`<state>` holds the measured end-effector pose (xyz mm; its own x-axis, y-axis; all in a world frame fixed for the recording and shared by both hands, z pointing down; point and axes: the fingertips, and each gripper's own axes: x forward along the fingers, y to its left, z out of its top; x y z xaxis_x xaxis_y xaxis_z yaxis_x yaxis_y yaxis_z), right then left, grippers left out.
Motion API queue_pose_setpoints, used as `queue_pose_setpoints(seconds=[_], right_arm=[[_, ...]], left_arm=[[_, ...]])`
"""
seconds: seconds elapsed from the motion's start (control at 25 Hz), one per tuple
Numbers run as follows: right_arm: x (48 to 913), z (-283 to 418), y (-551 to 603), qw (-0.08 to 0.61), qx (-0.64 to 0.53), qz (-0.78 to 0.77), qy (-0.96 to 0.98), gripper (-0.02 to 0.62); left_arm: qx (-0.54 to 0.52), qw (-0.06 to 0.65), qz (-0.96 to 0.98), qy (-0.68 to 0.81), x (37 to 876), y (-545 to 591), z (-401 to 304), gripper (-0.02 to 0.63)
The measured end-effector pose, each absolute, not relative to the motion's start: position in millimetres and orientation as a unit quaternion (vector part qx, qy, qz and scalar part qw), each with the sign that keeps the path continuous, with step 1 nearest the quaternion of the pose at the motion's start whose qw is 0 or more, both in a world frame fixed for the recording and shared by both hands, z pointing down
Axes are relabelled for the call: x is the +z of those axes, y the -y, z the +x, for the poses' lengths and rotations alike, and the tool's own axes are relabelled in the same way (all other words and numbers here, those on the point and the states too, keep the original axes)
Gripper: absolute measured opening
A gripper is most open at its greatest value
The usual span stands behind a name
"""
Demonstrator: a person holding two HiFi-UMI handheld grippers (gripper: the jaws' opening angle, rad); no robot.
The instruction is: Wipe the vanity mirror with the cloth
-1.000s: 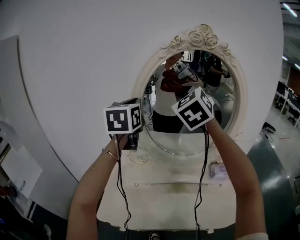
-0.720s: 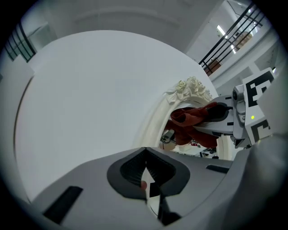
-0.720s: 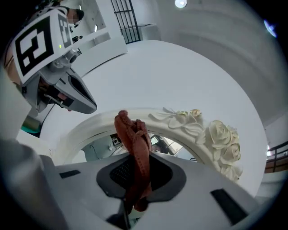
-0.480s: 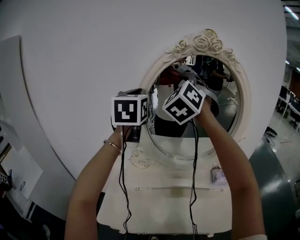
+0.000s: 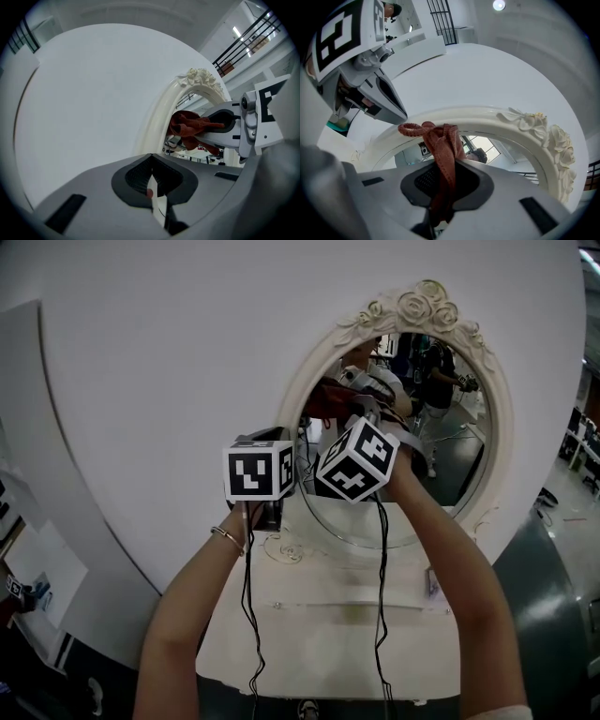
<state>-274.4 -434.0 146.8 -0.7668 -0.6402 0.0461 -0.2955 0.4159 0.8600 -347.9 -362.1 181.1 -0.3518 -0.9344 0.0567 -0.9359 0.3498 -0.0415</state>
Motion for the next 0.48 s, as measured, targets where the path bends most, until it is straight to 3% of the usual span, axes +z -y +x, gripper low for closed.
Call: queue_pose_setpoints(seconds=[0.48], right_arm=[[262,-304,415,0.237,-0.482,0.210,0.817,0.060]], left_arm=[[0.024,0.093,0.567,0.818,296,357,-357,0.011]])
